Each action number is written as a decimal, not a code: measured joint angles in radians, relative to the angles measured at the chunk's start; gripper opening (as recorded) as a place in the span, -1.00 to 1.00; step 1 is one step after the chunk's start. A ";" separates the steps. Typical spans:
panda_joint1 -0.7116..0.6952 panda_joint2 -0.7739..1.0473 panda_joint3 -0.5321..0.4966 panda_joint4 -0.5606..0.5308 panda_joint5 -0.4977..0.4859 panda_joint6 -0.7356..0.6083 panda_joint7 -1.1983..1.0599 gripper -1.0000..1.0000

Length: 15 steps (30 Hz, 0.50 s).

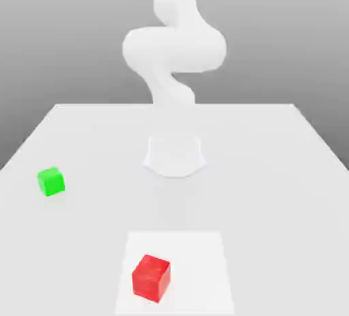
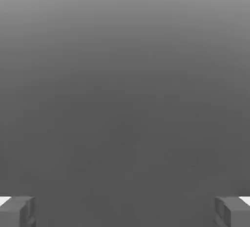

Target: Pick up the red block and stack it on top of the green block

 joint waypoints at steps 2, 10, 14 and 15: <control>-0.018 0.077 0.010 -0.022 -0.007 0.034 0.030 0.00; -0.072 0.369 0.034 -0.106 -0.035 0.162 0.147 0.00; -0.091 0.514 0.037 -0.147 -0.044 0.226 0.201 0.00; -0.093 0.551 0.035 -0.157 -0.046 0.242 0.213 0.00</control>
